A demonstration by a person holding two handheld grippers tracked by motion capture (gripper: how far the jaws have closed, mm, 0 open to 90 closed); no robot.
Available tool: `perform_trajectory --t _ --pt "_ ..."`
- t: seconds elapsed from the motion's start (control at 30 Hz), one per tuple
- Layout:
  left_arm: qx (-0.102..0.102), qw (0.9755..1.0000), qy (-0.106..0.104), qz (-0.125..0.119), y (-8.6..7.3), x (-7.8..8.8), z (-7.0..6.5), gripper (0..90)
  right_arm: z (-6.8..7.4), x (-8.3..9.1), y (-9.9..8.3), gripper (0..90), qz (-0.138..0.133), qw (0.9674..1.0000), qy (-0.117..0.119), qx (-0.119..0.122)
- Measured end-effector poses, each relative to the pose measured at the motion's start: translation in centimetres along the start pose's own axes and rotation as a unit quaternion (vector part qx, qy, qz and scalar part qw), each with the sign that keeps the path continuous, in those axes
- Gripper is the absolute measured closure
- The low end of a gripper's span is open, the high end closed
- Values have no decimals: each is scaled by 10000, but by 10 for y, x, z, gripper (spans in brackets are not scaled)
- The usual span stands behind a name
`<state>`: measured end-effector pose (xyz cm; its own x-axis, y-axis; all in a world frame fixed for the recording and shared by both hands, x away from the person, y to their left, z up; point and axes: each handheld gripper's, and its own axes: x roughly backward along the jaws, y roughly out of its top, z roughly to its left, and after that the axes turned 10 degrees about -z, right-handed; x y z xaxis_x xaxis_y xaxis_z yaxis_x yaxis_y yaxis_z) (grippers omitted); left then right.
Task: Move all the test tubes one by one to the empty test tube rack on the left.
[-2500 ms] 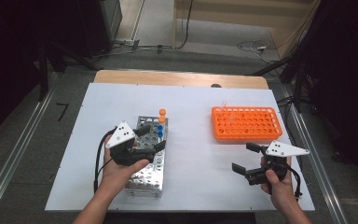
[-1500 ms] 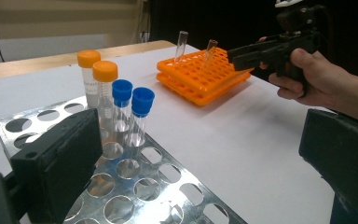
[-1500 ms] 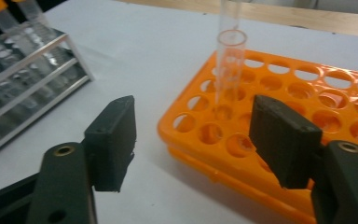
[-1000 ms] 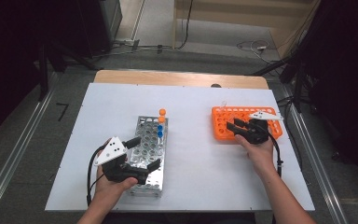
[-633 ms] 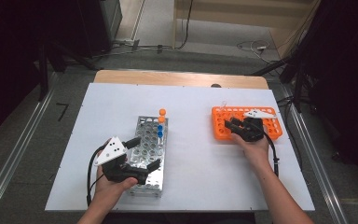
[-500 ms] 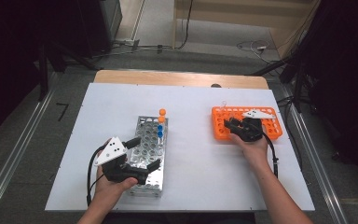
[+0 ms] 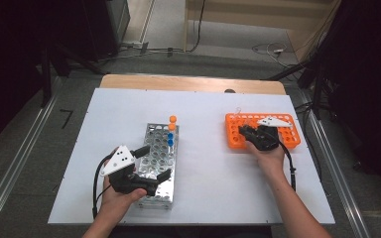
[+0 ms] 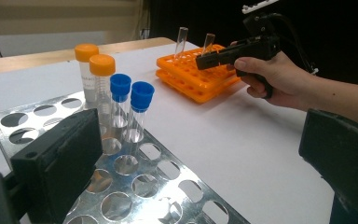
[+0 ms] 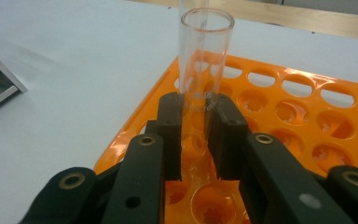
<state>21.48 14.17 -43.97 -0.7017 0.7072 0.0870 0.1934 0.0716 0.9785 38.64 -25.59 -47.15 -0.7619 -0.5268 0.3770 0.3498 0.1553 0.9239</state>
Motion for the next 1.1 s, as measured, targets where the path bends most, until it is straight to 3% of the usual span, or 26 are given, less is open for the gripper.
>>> perform_trajectory --t 0.37,0.6,1.1 --pt "-14 10000 0 -6 0 -1 -1 0 1 19 15 735 -313 9994 125 54" --pt "-39 10000 -34 -1 1 -2 -3 0 6 34 20 736 -366 9989 275 100" --pt "-83 9999 -101 6 3 -4 -9 0 40 71 14 736 -374 9944 940 293"
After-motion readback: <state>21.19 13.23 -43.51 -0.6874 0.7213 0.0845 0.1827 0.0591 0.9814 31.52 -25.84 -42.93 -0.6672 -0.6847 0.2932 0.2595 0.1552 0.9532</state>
